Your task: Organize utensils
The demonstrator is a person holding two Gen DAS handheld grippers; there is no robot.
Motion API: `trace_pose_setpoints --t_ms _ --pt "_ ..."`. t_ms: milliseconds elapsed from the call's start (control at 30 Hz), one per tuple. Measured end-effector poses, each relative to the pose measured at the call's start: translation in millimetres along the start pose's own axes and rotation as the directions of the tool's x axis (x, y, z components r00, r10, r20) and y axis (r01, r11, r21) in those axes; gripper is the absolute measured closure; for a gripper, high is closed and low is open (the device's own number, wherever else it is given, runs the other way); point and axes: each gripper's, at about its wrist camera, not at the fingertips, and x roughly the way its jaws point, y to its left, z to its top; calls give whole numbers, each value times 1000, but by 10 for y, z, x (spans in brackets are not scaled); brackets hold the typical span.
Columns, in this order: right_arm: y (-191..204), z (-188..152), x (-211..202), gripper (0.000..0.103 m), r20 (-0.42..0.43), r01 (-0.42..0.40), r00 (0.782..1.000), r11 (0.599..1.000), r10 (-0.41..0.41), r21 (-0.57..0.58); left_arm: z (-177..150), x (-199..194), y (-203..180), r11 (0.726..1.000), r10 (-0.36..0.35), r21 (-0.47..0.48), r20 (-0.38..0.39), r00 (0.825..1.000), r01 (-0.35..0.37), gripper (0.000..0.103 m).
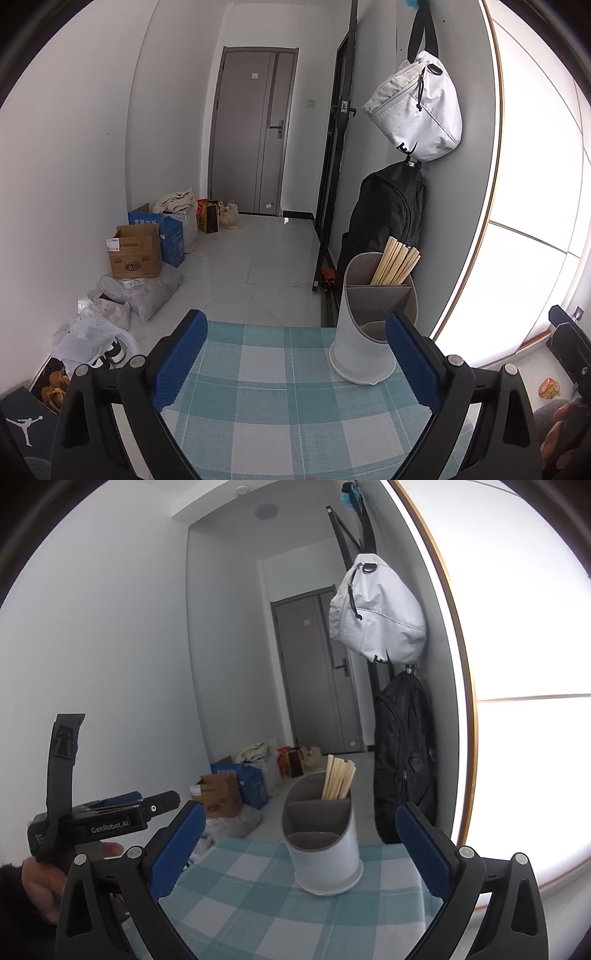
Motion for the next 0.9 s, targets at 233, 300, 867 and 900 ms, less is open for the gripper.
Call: trace_pose_setpoints --t_ms 233,300,867,900 --pt "52 -23 -24 0 -6 -18 1000 1000 18 -19 -11 5 15 1000 10 -17 -5 1000 -10 8" --pt "65 -32 -31 0 -7 -22 1000 1000 22 -23 -15 -20 5 1000 12 -15 1 1000 -12 8" --pt "52 -41 -25 0 -9 -23 1000 1000 23 -6 -12 -18 13 999 43 -19 27 999 -42 8" --pt "49 -42 -25 0 -9 -23 1000 1000 23 -3 -17 -19 6 999 41 -16 26 999 -41 8"
